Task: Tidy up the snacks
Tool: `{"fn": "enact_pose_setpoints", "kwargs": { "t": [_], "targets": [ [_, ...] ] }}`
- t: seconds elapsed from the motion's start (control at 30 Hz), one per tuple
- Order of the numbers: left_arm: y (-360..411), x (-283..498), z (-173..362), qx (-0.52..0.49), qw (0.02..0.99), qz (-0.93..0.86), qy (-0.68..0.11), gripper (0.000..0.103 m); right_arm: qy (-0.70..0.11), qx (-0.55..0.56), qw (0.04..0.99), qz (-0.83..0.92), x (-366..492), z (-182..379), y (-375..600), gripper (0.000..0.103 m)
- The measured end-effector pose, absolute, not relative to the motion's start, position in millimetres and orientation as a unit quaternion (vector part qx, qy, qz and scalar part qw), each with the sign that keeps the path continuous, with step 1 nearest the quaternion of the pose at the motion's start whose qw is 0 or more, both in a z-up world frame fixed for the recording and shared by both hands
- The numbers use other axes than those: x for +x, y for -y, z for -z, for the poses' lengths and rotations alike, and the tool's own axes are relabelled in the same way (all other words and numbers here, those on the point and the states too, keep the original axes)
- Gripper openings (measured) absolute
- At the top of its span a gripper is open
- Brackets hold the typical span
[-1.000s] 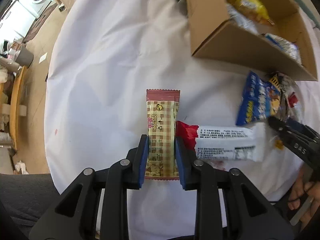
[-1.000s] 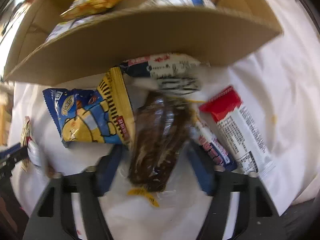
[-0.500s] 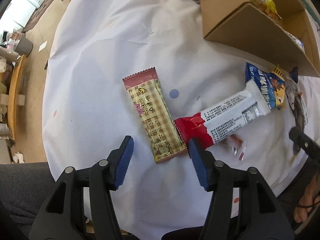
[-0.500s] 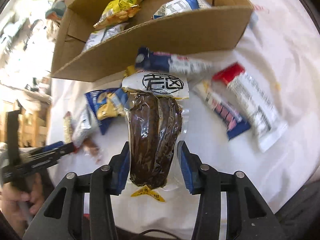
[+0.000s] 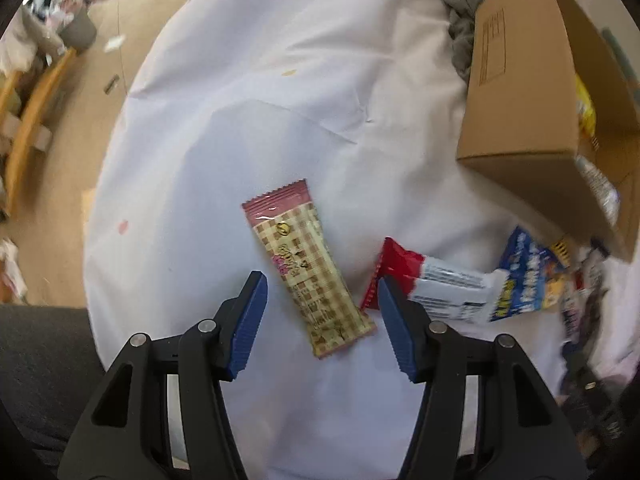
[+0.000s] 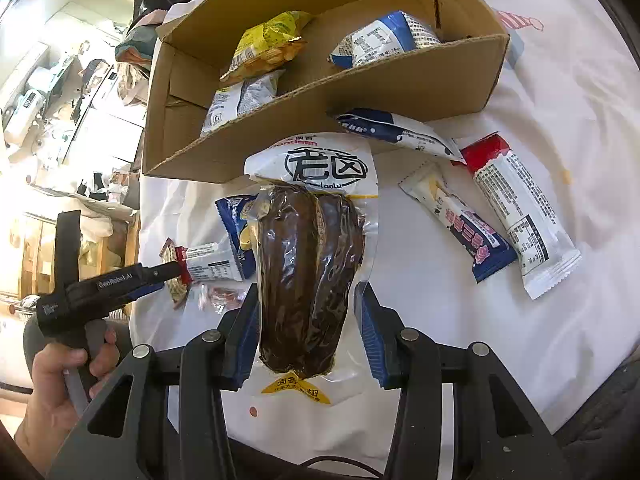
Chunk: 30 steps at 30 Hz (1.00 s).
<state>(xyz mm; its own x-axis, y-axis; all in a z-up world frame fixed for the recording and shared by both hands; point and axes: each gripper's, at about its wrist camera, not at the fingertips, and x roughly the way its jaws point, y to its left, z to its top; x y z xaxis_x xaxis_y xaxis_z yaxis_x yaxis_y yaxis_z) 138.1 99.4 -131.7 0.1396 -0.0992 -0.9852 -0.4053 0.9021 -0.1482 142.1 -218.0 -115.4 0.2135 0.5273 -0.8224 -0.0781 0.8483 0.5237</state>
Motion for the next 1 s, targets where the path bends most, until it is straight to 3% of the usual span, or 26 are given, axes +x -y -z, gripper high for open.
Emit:
{"fn": "enact_pose_setpoints", "kwargs": {
  "t": [0.27, 0.47, 0.5, 0.53, 0.63, 0.8, 1.0],
  "targets": [
    [-134.3, 137.3, 125.6, -0.234, 0.742, -0.16, -0.607, 0.054, -0.595, 0.189, 0.755, -0.2, 142.4, 115.9, 214.9, 0.048],
    [-117.5, 142.7, 142.8, -0.23, 0.728, -0.141, -0.63, 0.049, -0.596, 0.185, 0.757, -0.196, 143.3, 116.2, 213.8, 0.048],
    [-111.9, 143.6, 145.3, -0.211, 0.731, -0.143, -0.633, 0.043, -0.596, 0.185, 0.757, -0.195, 143.0, 115.7, 214.4, 0.048],
    [-107.6, 144.3, 148.0, -0.192, 0.73, -0.145, -0.64, 0.026, -0.595, 0.185, 0.757, -0.195, 142.4, 115.0, 215.2, 0.048],
    [-107.2, 142.6, 147.8, -0.188, 0.729, -0.136, -0.643, 0.022, -0.591, 0.192, 0.758, -0.197, 139.8, 110.8, 218.8, 0.048],
    [-110.1, 134.8, 110.2, -0.161, 0.764, -0.139, -0.609, 0.022, -0.578, 0.215, 0.756, -0.22, 127.0, 96.2, 227.6, 0.048],
    [-89.4, 135.3, 36.1, -0.13, 0.833, -0.081, -0.532, 0.022, -0.509, 0.192, 0.797, -0.262, 120.7, 47.1, 232.6, 0.048]
  ]
}}
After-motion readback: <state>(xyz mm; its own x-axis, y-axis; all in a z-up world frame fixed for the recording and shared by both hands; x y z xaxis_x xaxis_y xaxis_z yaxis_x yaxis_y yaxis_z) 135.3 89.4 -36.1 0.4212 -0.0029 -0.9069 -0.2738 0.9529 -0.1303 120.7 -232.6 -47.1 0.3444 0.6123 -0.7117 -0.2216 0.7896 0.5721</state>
